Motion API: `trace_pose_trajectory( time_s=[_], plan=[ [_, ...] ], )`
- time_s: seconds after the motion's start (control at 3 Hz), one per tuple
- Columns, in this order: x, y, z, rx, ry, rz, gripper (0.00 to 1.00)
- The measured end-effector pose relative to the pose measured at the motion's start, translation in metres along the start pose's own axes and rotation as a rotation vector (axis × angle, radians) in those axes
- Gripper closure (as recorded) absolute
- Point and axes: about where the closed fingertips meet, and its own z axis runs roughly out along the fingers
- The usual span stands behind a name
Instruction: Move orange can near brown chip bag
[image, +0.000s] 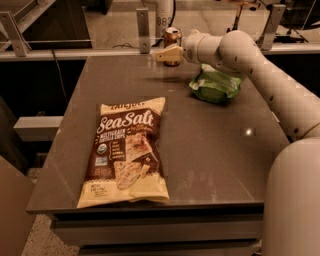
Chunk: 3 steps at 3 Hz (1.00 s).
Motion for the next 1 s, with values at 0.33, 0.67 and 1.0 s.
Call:
trace_pose_trajectory(
  time_s=[0.33,0.67,1.0],
  plan=[
    [0.003,-0.001,0.011,-0.020,0.004,0.014,0.00],
    [0.008,-0.002,0.024,-0.048,0.007,0.032,0.00],
    [0.012,0.000,0.036,-0.083,0.009,0.041,0.16]
  ],
)
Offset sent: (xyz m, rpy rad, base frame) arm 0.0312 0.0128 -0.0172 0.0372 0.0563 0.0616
